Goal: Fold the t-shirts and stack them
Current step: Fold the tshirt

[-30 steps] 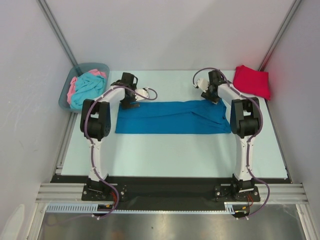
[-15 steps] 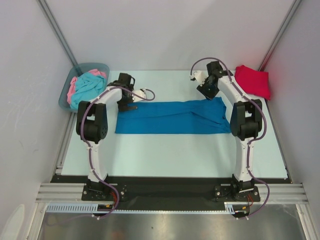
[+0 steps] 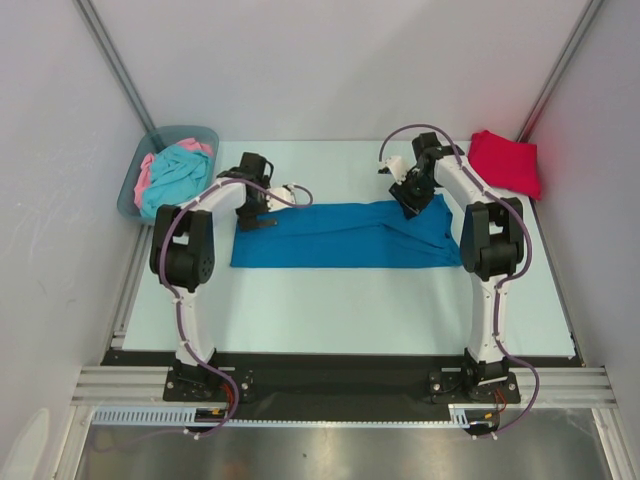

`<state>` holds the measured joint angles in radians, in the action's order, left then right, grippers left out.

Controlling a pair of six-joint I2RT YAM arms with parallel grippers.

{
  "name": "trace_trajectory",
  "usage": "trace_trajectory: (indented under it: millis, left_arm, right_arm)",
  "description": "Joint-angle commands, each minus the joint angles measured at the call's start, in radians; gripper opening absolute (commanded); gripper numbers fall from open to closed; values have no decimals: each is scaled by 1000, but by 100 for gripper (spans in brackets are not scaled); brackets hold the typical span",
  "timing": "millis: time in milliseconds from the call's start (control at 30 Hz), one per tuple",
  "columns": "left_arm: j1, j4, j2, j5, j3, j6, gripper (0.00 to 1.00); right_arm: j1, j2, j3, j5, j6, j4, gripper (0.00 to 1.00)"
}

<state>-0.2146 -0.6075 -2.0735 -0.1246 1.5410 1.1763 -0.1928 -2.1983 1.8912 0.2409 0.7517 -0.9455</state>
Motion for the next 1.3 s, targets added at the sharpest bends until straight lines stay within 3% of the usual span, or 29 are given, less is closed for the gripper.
trace_trajectory:
  millis: [0, 633, 967, 1267]
  left_arm:
    - [-17, 15, 72, -4, -10, -29, 100]
    - [-52, 26, 95, -49, -38, -78, 100]
    - [-58, 26, 82, -50, -27, -78, 100]
    - [-60, 29, 64, -38, -16, -83, 100]
  right_arm:
    - [-2, 23, 9, 44, -5, 22, 41]
    - [12, -90, 31, 81, -40, 149, 41]
    - [4, -49, 31, 89, -80, 174, 1]
    - [-22, 44, -10, 71, -51, 117, 2]
